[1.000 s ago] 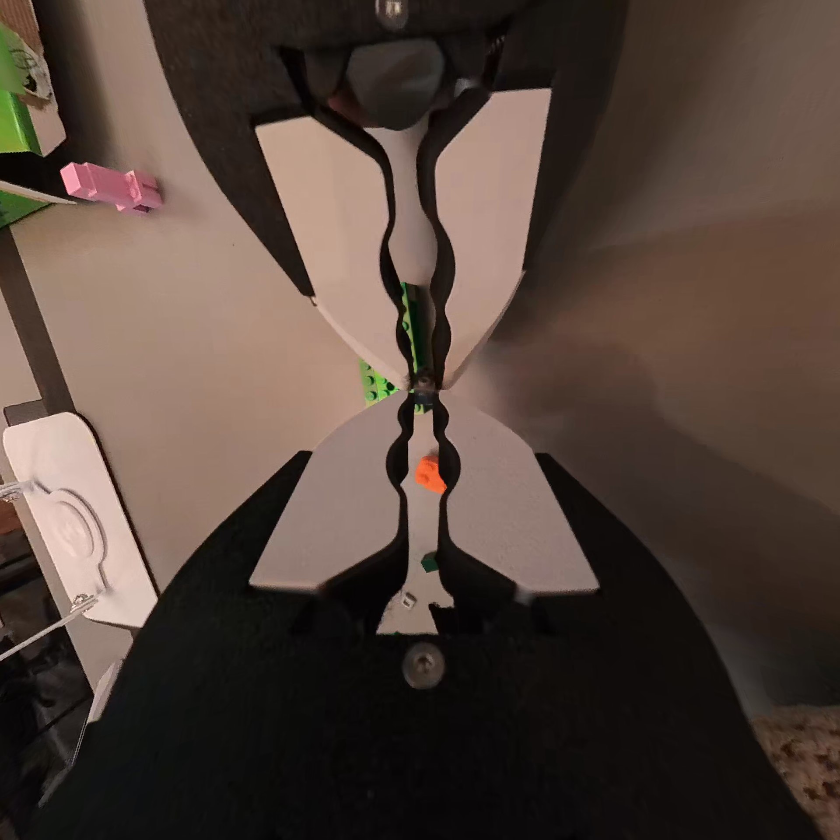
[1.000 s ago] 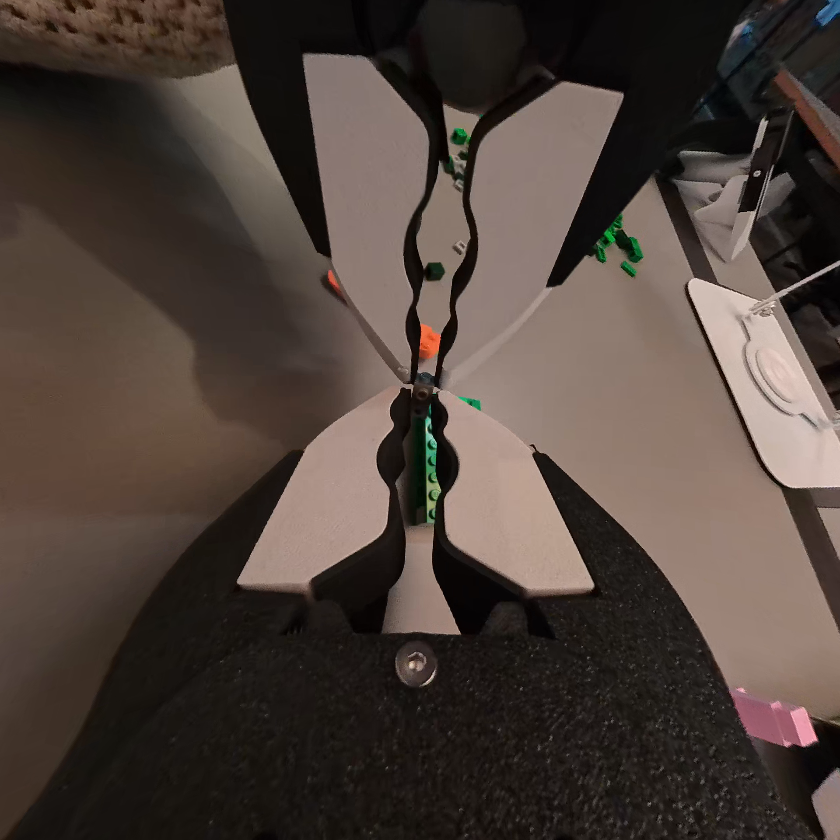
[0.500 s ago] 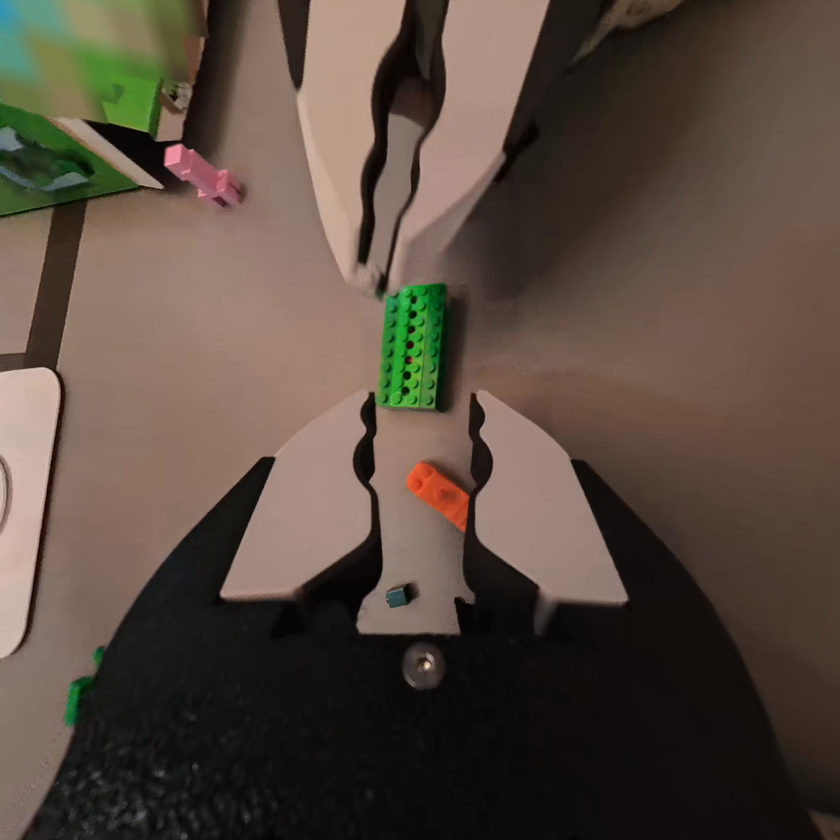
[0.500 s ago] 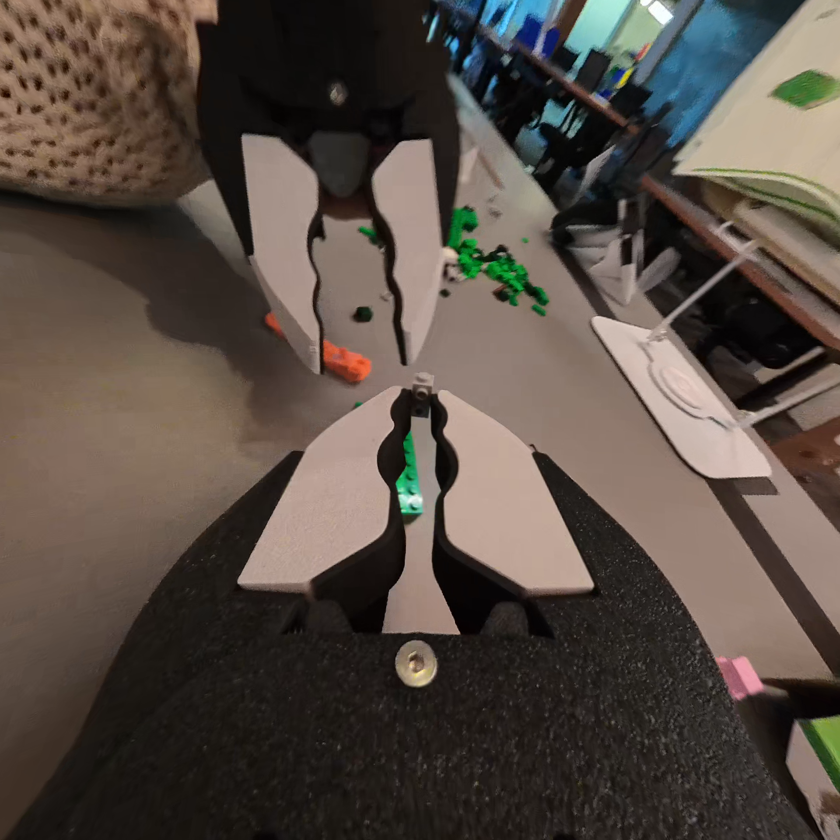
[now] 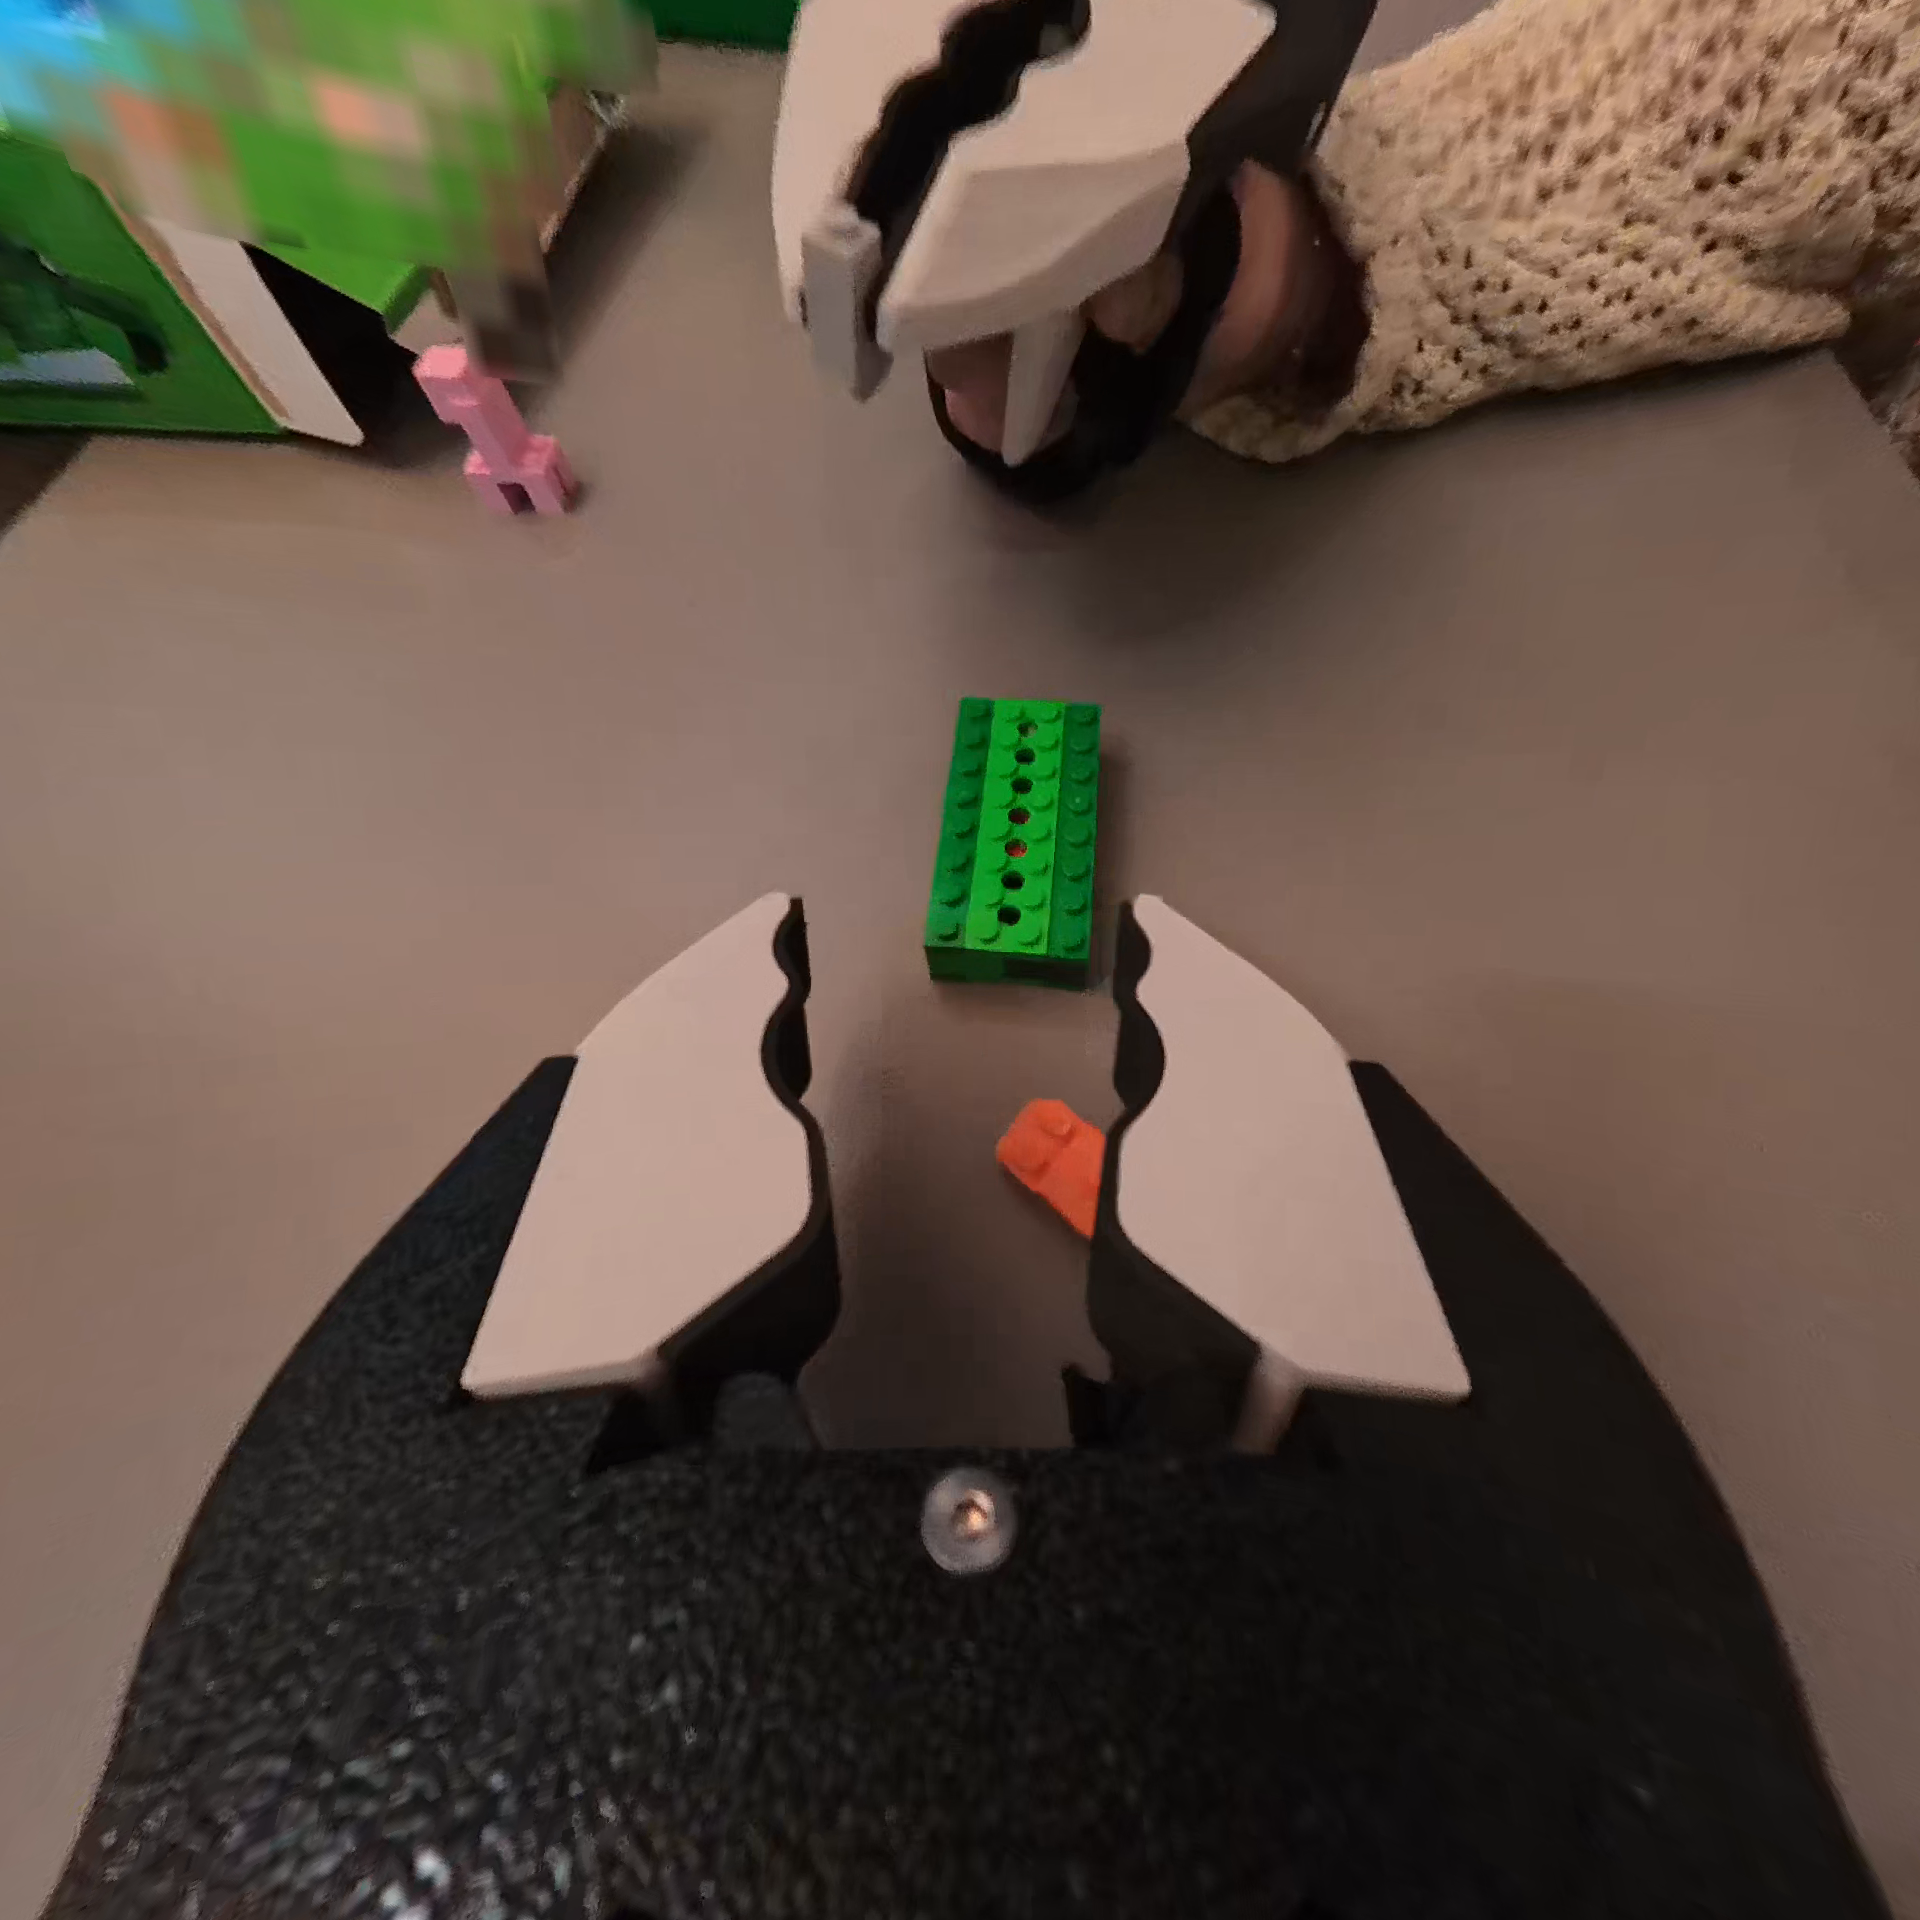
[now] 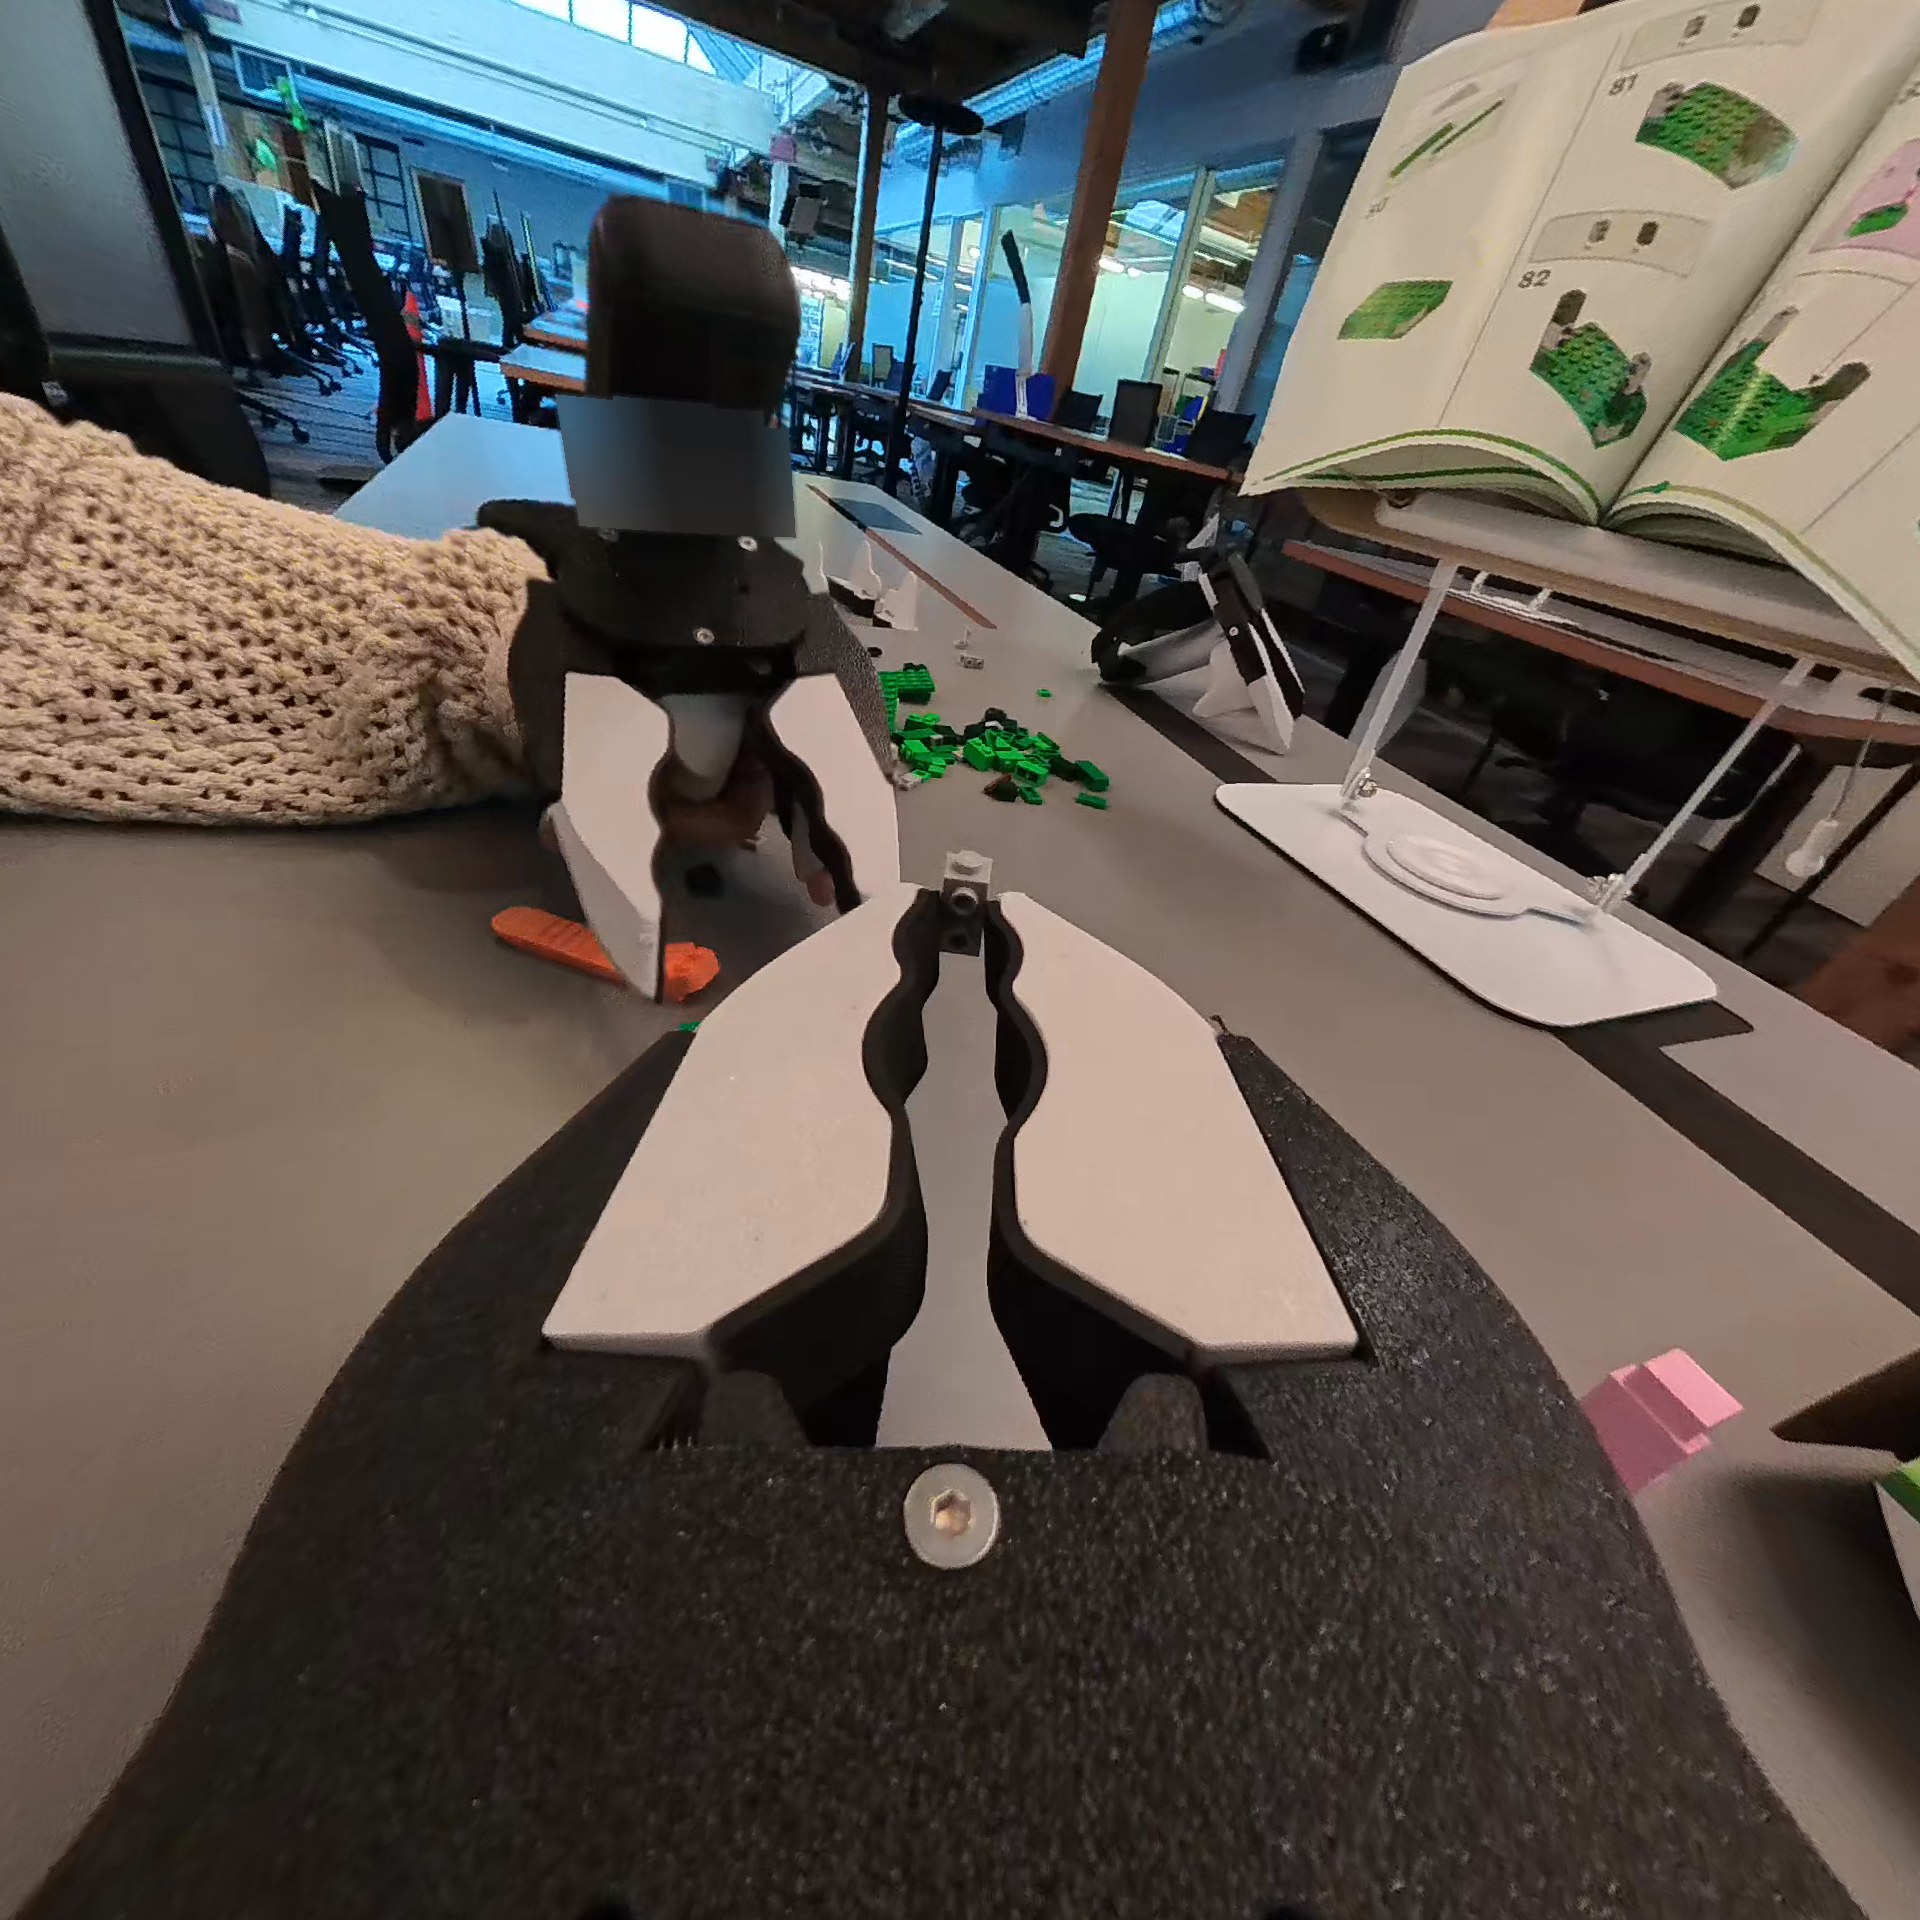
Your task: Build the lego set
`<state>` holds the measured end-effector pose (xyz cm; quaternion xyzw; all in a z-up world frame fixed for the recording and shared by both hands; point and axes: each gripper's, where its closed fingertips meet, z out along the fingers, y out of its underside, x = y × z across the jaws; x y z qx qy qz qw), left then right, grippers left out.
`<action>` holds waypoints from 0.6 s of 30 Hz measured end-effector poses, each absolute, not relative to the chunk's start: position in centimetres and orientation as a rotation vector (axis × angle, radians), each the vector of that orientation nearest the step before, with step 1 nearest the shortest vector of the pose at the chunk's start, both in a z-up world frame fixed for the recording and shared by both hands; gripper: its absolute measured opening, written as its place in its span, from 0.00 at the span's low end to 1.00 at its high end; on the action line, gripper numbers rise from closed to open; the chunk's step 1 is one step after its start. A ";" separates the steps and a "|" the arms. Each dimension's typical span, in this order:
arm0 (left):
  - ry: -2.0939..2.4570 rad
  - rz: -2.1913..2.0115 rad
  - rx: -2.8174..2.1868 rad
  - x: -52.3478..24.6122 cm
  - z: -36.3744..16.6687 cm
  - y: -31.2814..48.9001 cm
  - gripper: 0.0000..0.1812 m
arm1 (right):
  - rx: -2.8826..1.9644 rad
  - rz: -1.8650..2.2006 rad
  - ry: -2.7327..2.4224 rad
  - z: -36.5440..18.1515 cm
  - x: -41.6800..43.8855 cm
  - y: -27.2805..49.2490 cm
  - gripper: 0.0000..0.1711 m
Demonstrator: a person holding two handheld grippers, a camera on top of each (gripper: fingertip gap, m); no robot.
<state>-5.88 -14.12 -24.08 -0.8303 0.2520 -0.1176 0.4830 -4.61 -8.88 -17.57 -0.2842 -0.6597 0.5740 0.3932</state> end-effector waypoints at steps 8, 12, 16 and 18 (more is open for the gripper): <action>0.720 -0.270 -2.046 -5.5 -25.1 -14.7 0.32 | -0.742 1.552 -1.942 -19.3 -4.0 -12.0 0.04; 0.733 -0.222 -1.943 -5.5 -23.8 -14.5 0.21 | -0.741 1.443 -2.120 -21.3 -4.2 -13.3 0.04; 0.764 -0.263 -1.919 -4.6 -23.6 -15.0 0.20 | -0.771 1.365 -2.224 -22.7 -4.4 -13.4 0.04; 0.779 -0.264 -1.912 -4.4 -23.7 -15.1 0.19 | -0.774 1.335 -2.251 -23.1 -4.4 -13.3 0.04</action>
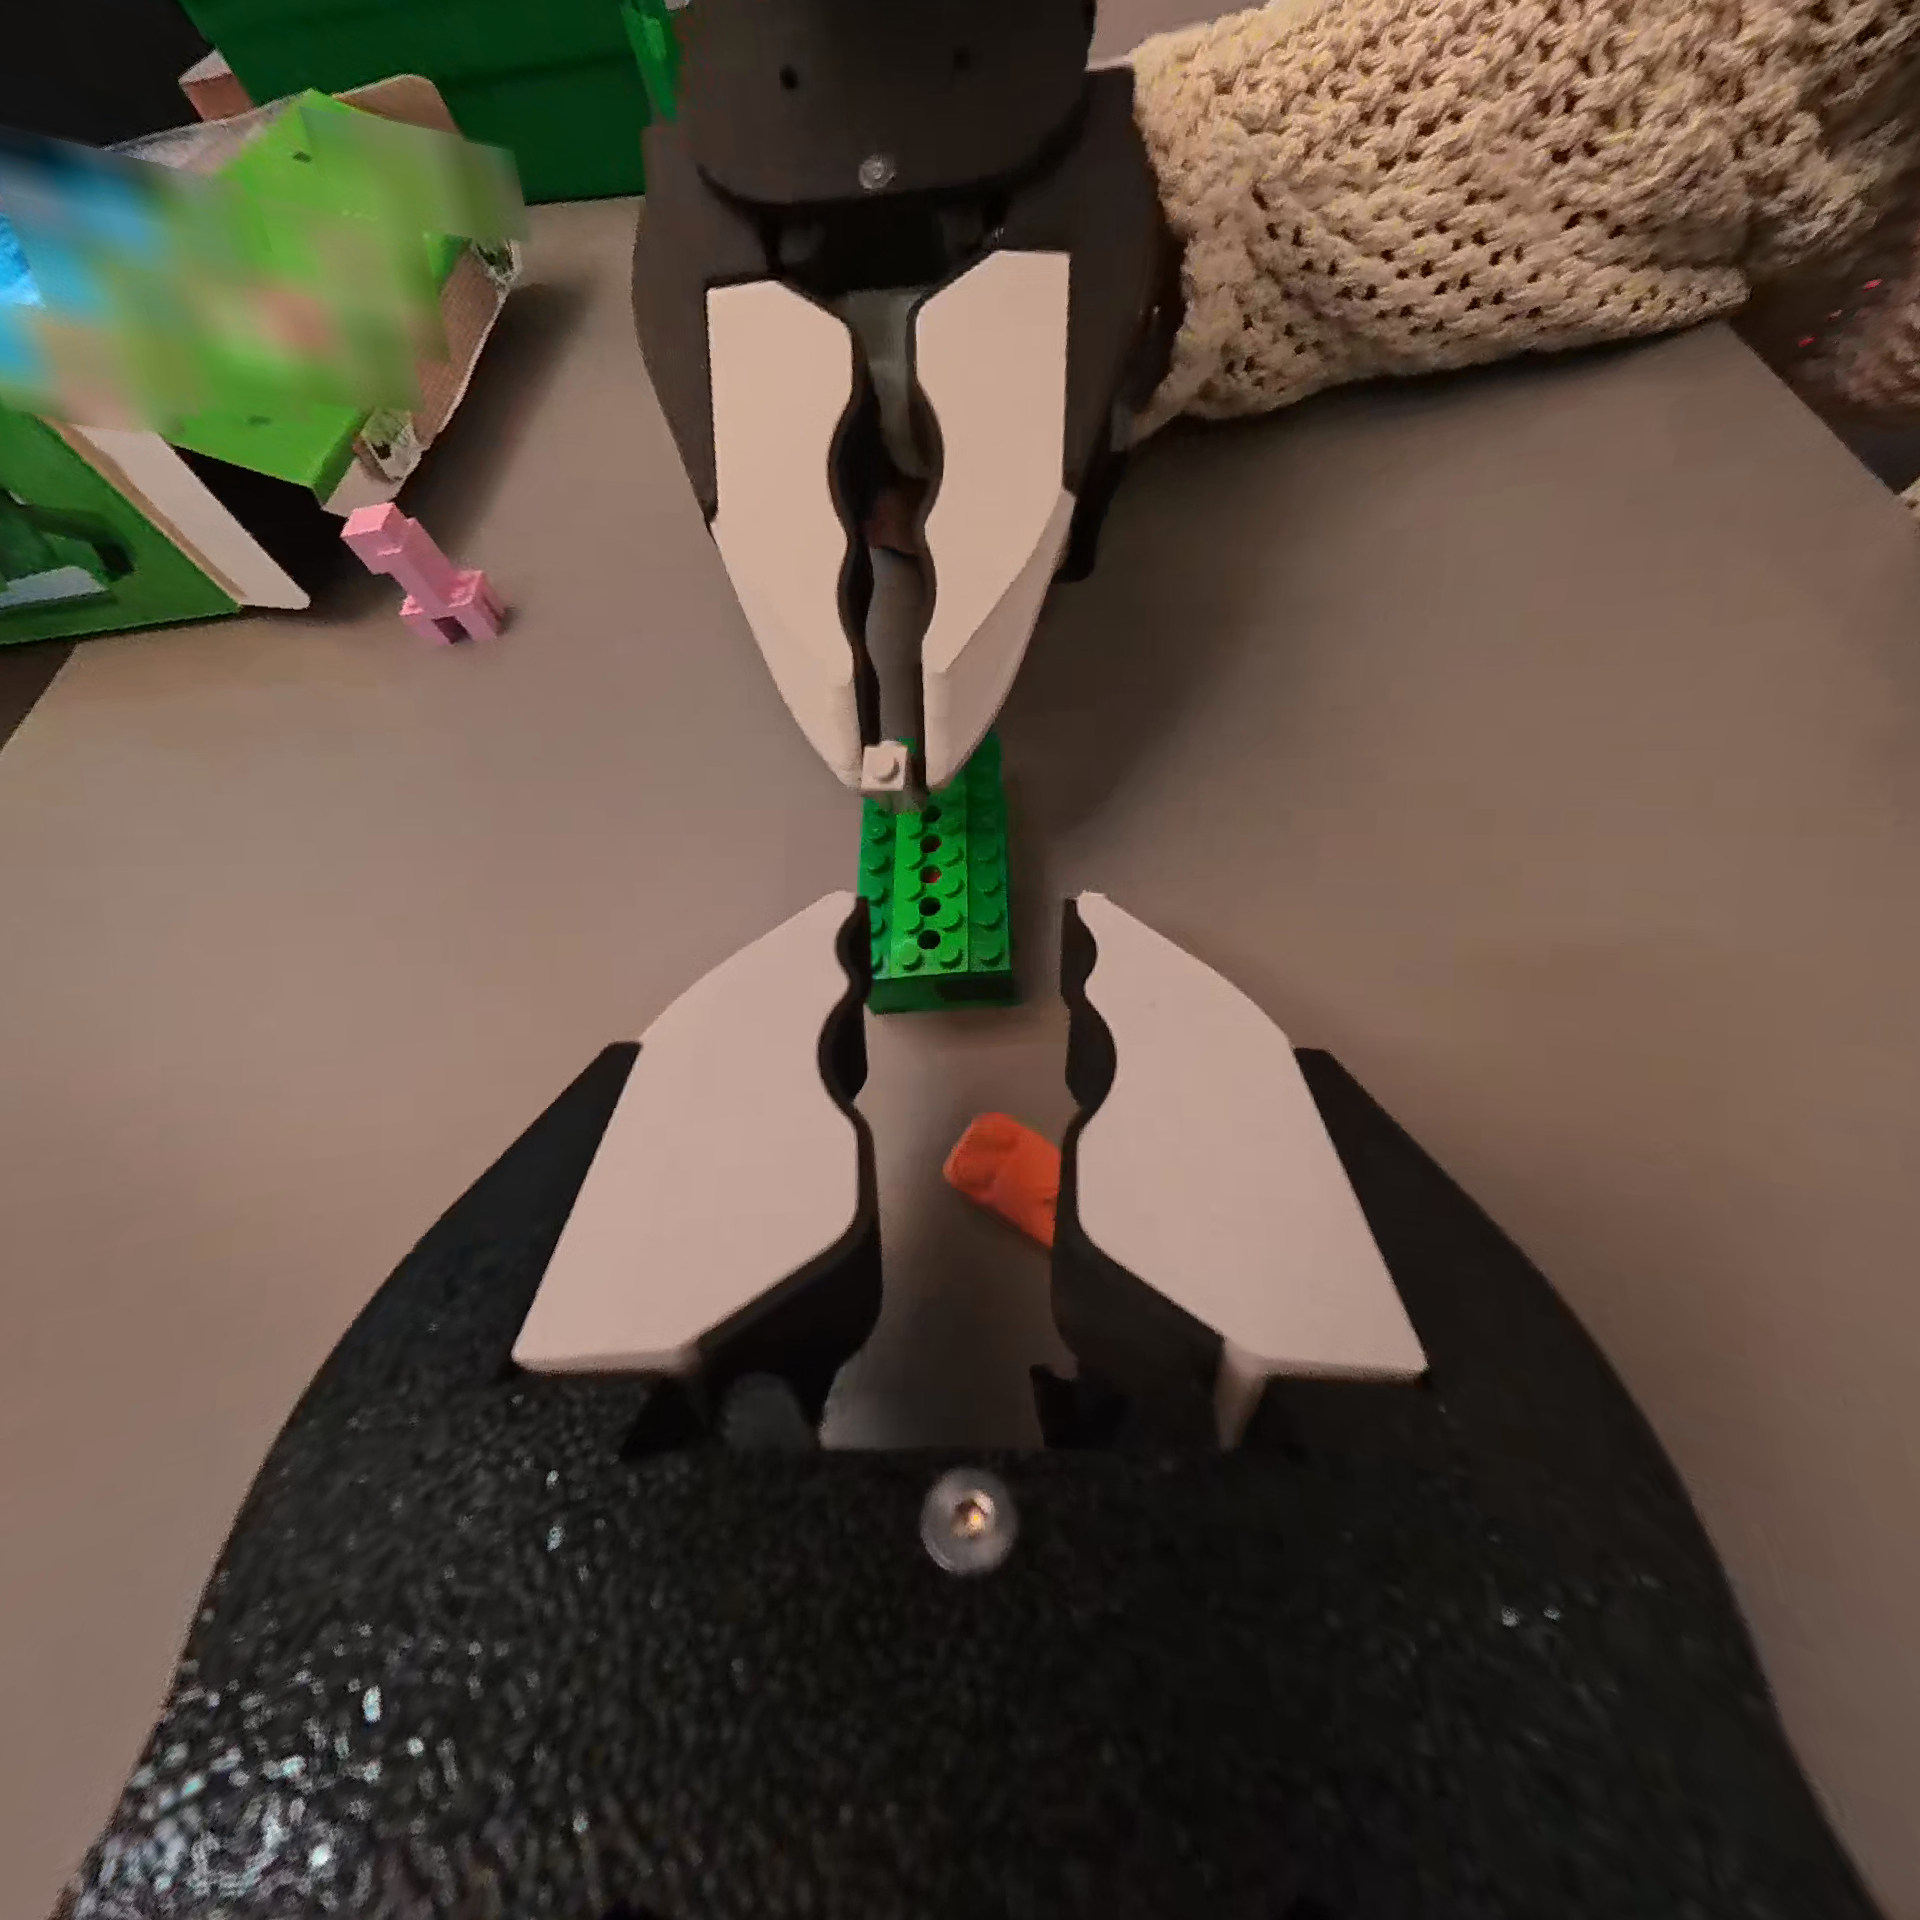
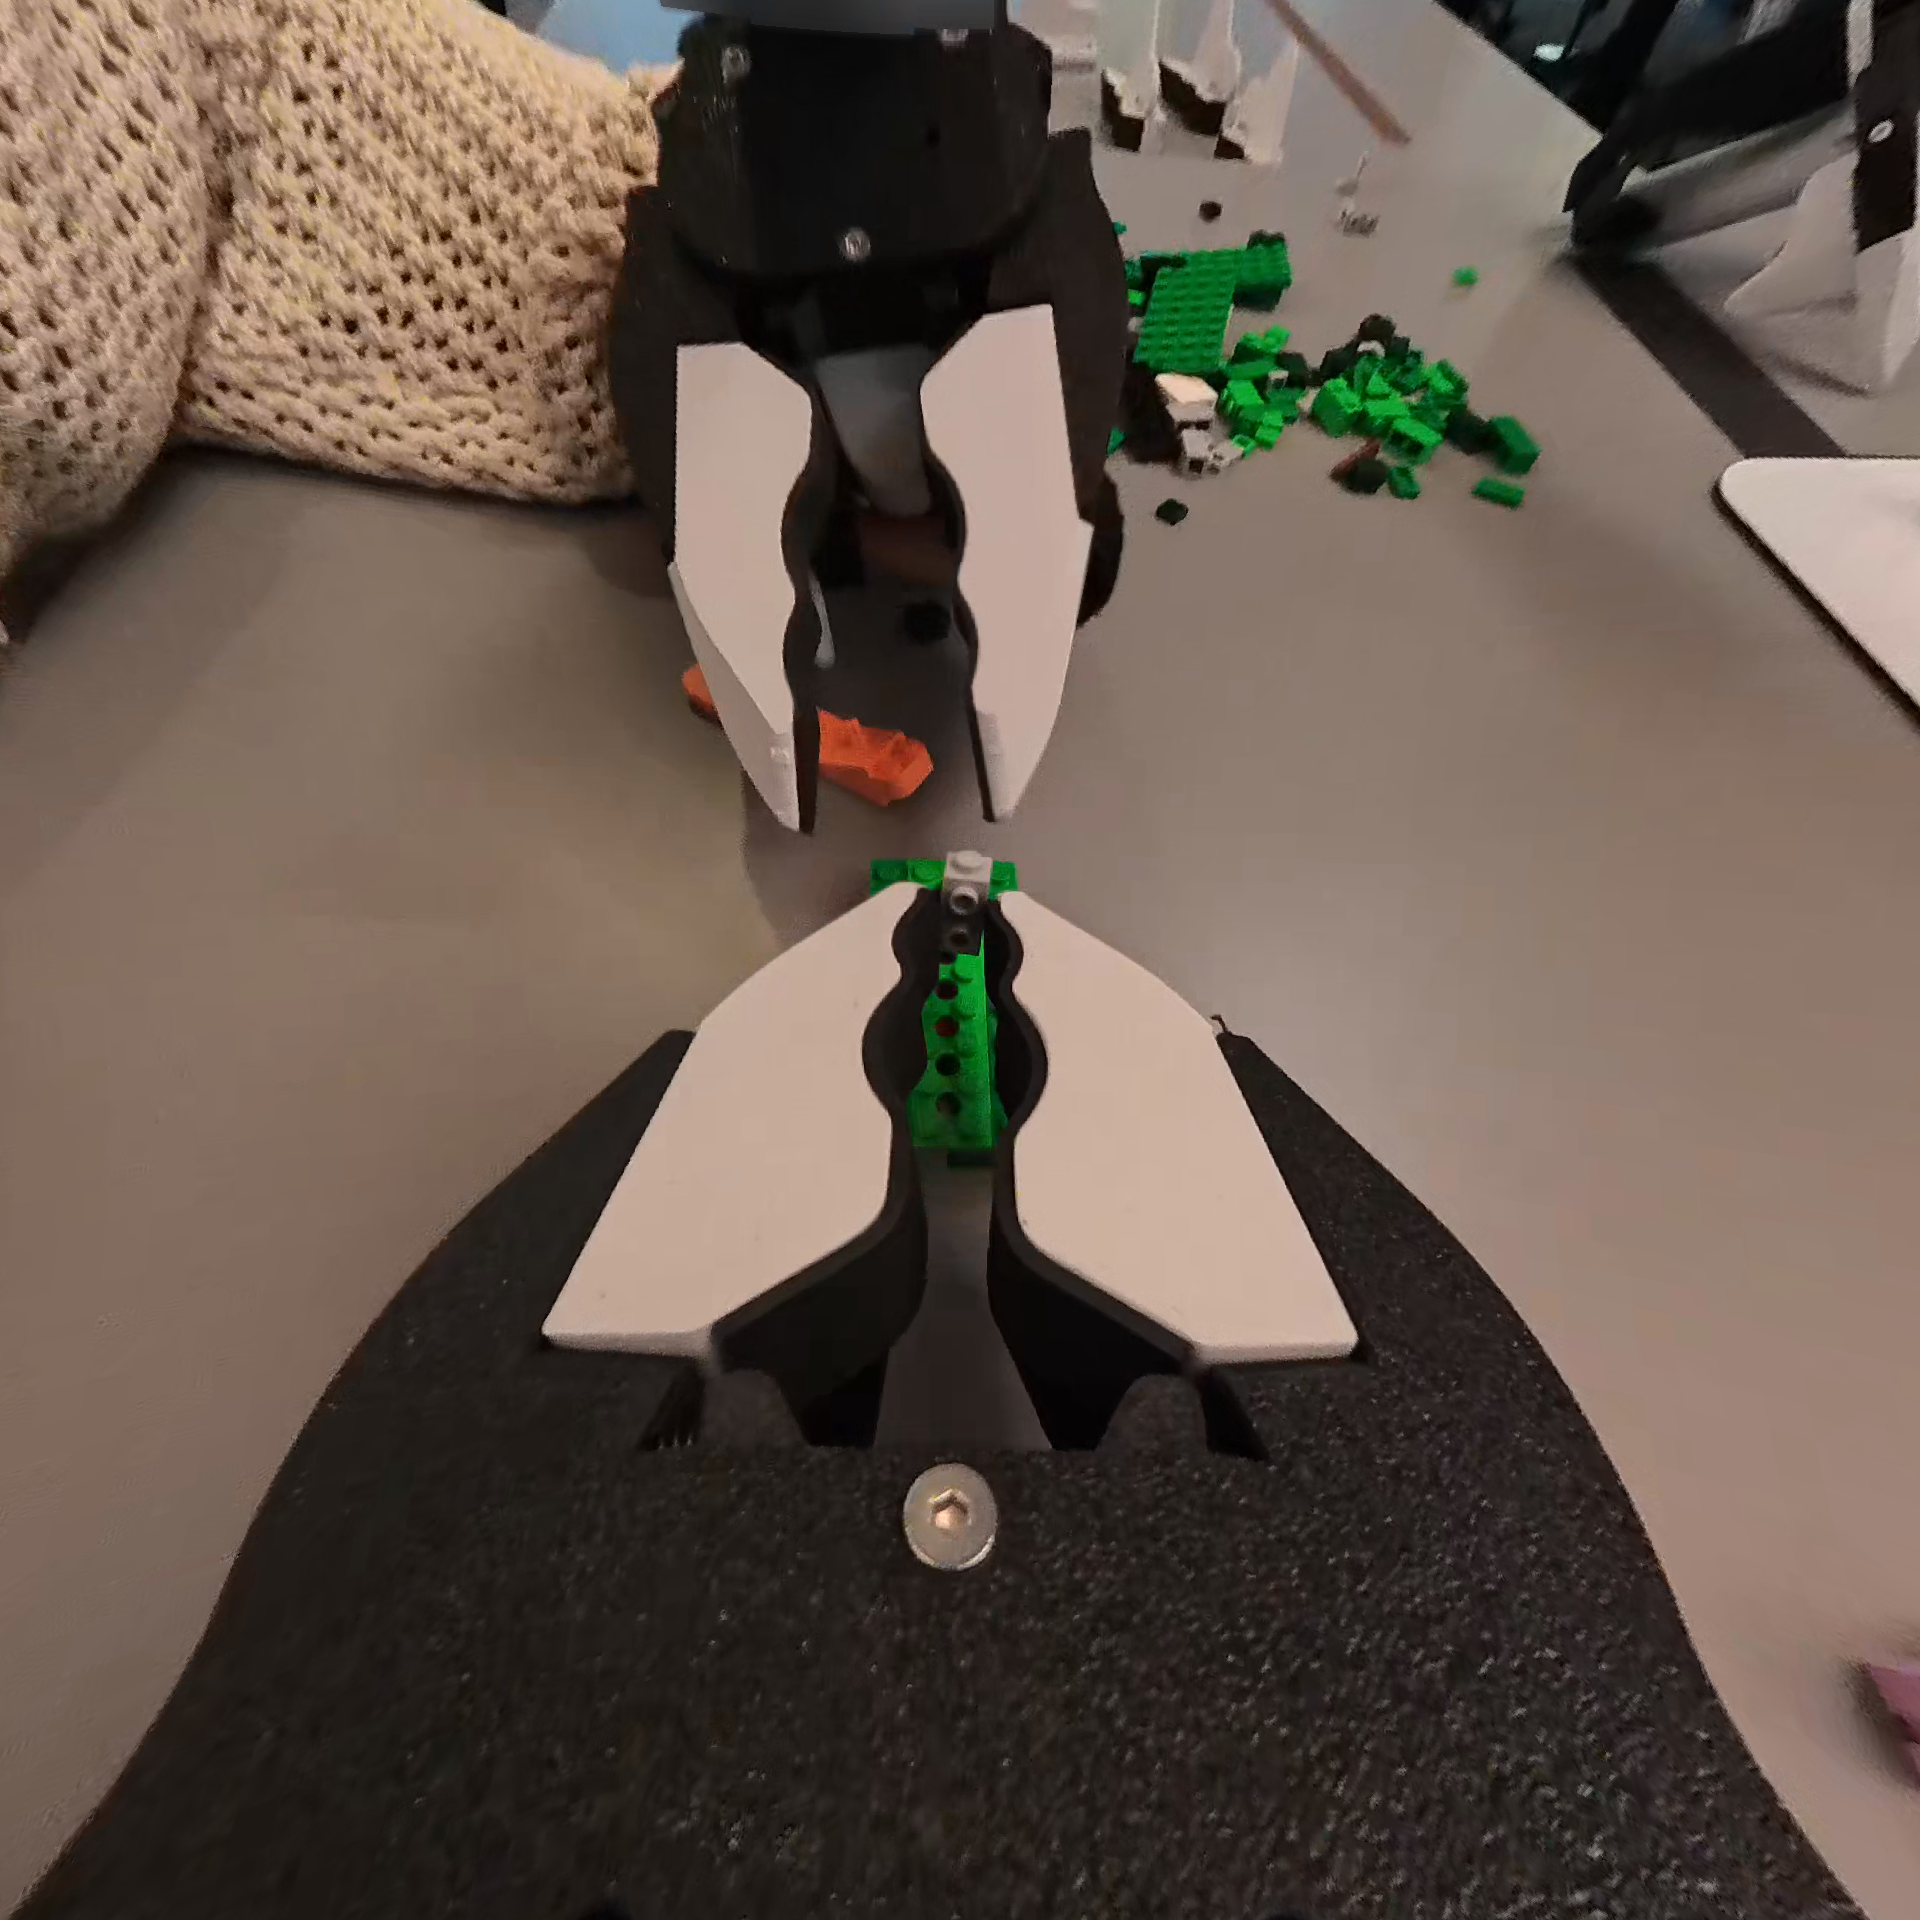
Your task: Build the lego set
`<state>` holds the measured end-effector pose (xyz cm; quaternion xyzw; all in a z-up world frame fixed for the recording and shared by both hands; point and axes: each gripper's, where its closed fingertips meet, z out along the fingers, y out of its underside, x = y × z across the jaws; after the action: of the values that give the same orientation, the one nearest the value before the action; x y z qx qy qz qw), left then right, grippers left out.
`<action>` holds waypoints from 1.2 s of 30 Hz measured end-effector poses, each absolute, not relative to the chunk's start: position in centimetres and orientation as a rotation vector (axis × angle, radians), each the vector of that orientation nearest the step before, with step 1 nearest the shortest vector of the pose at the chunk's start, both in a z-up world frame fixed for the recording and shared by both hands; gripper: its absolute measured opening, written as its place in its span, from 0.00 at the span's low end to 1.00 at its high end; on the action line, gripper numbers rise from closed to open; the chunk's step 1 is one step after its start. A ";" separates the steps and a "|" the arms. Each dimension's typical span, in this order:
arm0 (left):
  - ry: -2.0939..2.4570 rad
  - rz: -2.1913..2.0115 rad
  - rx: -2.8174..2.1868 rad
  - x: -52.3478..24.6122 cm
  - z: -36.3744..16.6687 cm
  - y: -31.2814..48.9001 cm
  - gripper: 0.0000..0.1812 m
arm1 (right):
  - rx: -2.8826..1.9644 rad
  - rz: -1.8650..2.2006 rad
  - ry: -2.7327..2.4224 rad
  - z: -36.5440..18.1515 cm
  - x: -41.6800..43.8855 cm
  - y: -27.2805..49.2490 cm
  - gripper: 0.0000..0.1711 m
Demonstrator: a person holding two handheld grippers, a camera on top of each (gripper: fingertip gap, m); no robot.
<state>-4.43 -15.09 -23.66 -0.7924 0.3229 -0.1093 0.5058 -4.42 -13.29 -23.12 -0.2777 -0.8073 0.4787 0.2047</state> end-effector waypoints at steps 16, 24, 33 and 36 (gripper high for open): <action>0.780 -0.259 -1.947 -4.7 -24.1 -15.2 0.17 | -0.767 1.173 -2.359 -25.0 -3.5 -12.2 0.09; 0.771 -0.210 -1.975 -5.0 -24.5 -14.9 0.20 | -0.734 1.166 -2.353 -24.4 -3.0 -11.9 0.04; 0.845 -0.193 -2.085 -5.1 -26.4 -13.7 0.25 | -0.804 0.993 -2.563 -23.5 -3.4 -13.9 0.04; 0.838 -0.183 -2.092 -4.9 -26.5 -13.7 0.19 | -0.782 0.851 -2.640 -23.8 -3.6 -14.5 0.04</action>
<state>-4.87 -13.71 -26.46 -0.8370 0.3354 -0.0733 0.4260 -3.61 -14.49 -23.80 -0.2691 -0.9084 0.2926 0.1293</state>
